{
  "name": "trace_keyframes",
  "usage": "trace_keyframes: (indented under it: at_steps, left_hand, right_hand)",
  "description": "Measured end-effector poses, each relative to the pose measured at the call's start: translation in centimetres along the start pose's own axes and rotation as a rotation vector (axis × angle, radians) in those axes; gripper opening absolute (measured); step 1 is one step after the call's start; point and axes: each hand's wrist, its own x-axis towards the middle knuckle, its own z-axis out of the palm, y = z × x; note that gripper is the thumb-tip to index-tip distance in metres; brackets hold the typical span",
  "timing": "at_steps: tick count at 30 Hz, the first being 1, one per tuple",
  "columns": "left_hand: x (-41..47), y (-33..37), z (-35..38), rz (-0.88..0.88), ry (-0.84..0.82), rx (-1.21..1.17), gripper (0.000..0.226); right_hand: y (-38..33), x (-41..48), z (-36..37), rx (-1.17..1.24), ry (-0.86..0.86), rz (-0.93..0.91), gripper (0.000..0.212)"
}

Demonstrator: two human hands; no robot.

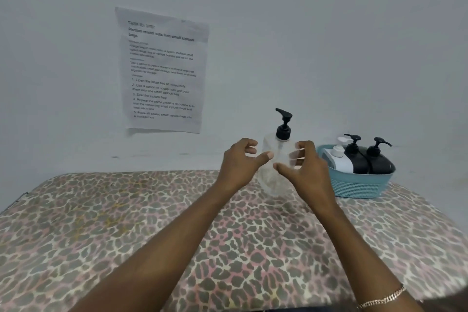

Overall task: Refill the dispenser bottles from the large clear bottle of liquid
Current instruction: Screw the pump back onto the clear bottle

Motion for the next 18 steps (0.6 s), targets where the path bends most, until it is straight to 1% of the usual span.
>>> trace_keyframes:
  at_steps: [5, 7, 8, 11, 18]
  left_hand:
    - [2.7, 1.5, 4.9, -0.058, -0.171, -0.141, 0.075]
    - [3.8, 1.9, 6.2, -0.086, -0.217, -0.187, 0.083]
    - [4.3, 2.1, 6.8, -0.097, -0.23, -0.197, 0.084]
    - [5.3, 2.6, 8.2, -0.118, -0.243, -0.207, 0.081]
    - [6.6, 1.7, 10.2, -0.139, -0.228, -0.172, 0.08]
  right_hand:
    - [2.3, 2.1, -1.1, -0.087, 0.131, 0.006, 0.073]
    - [2.7, 2.7, -1.3, -0.122, 0.159, 0.007, 0.073]
    - [2.9, 3.0, -1.2, -0.132, 0.166, 0.016, 0.072]
    - [3.6, 3.7, -1.1, -0.151, 0.172, 0.049, 0.069]
    - [5.0, 4.3, -0.7, -0.236, 0.179, 0.054, 0.063]
